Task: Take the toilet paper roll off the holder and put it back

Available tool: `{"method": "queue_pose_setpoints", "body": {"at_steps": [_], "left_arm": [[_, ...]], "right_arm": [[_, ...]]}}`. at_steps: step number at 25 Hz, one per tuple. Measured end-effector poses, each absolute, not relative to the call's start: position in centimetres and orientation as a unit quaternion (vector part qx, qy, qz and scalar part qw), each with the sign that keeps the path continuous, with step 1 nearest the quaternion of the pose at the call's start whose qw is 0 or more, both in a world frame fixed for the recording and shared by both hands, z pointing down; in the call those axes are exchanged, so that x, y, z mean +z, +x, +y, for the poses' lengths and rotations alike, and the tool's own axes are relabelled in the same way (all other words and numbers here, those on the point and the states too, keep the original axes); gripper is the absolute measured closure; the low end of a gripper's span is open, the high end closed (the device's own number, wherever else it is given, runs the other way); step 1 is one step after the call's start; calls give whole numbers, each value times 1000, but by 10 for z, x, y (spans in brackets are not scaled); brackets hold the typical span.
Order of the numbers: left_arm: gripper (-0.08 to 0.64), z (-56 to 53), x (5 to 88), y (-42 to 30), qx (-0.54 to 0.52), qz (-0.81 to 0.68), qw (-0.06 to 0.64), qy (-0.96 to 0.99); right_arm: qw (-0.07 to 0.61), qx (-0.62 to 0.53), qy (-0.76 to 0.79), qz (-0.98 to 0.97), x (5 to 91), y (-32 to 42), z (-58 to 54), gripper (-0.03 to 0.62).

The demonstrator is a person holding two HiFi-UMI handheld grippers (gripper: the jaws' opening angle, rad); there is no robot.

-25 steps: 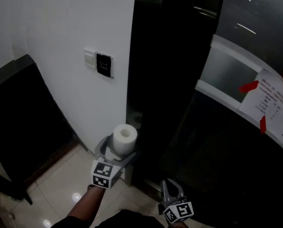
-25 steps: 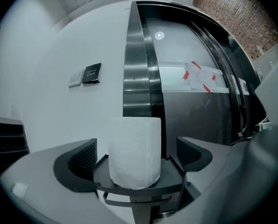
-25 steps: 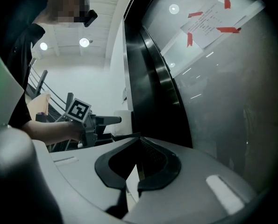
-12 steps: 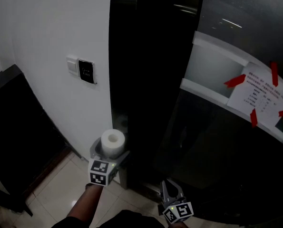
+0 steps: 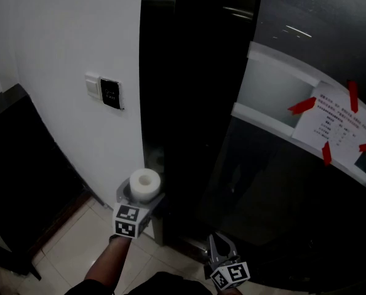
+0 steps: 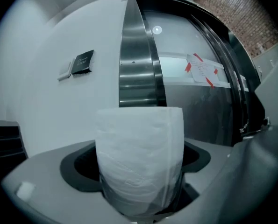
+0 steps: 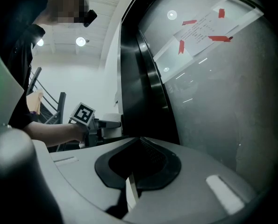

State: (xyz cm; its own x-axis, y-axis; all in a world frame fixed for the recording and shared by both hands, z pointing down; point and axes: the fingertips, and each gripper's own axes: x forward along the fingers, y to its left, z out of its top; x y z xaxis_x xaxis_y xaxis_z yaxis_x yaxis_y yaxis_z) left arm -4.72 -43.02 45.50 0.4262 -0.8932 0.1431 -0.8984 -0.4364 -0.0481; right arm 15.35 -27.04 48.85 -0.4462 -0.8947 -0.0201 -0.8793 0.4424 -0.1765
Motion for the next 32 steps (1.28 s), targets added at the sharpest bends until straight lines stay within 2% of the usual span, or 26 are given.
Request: {"method": "queue_pose_setpoints", "body": {"at_steps": [21, 32], "left_arm": [[80, -382, 418, -53, 34, -529, -14, 848], [81, -325, 428, -109, -14, -577, 22, 816]], "right_arm": [[52, -67, -491, 867, 485, 138, -262, 578], [47, -74, -450, 889, 490, 117, -263, 578]]}}
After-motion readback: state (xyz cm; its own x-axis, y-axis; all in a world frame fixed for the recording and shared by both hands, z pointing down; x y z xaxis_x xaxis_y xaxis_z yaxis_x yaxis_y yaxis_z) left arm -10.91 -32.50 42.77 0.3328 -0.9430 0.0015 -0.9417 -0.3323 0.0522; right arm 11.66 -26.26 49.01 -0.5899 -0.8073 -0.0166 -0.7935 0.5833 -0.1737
